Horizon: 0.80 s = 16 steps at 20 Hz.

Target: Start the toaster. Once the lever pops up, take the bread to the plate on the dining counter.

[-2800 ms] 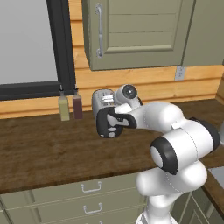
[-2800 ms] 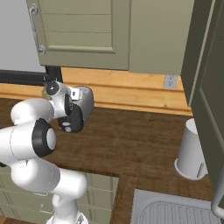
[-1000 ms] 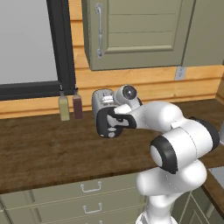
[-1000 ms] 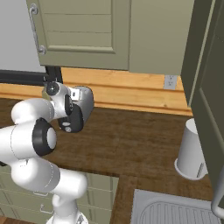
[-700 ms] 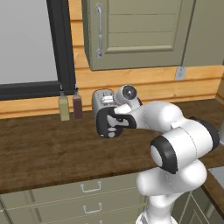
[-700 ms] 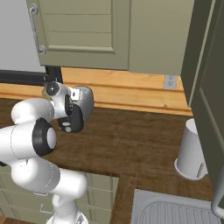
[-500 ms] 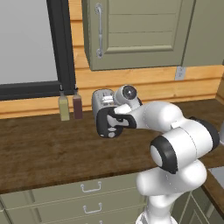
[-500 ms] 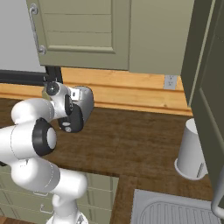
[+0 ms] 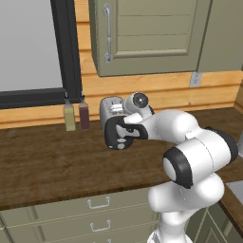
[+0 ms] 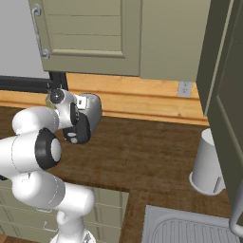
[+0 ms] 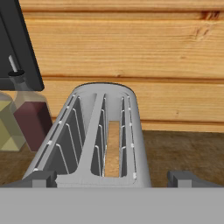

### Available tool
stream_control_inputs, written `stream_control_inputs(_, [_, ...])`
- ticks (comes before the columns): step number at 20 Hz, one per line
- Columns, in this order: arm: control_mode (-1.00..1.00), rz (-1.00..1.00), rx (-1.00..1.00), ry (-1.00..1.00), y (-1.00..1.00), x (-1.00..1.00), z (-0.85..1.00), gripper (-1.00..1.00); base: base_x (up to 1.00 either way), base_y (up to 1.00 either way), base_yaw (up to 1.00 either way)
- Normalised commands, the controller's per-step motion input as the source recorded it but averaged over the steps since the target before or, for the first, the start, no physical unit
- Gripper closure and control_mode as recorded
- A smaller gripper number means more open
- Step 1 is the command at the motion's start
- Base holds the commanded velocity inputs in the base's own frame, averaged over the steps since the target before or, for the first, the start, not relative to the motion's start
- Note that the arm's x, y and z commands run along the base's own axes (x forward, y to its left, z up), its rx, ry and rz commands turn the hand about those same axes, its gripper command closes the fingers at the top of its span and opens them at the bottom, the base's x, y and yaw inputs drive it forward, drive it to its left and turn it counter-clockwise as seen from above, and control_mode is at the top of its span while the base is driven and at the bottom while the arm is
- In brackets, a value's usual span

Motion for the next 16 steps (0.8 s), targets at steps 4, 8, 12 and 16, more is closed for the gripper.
stream_control_inputs(4, [-1.0,0.0,0.0,0.0,0.0,0.0,0.0,-1.0,0.0,0.0,0.0])
stream_control_inputs(8, [-1.0,0.0,0.0,0.0,0.0,0.0,0.0,-1.0,0.0,0.0,0.0])
stream_control_inputs(12, [-1.0,0.0,0.0,0.0,0.0,0.0,0.0,-1.0,0.0,0.0,0.0])
stream_control_inputs(16, [-1.0,0.0,0.0,0.0,0.0,0.0,0.0,-1.0,0.0,0.0,0.0])
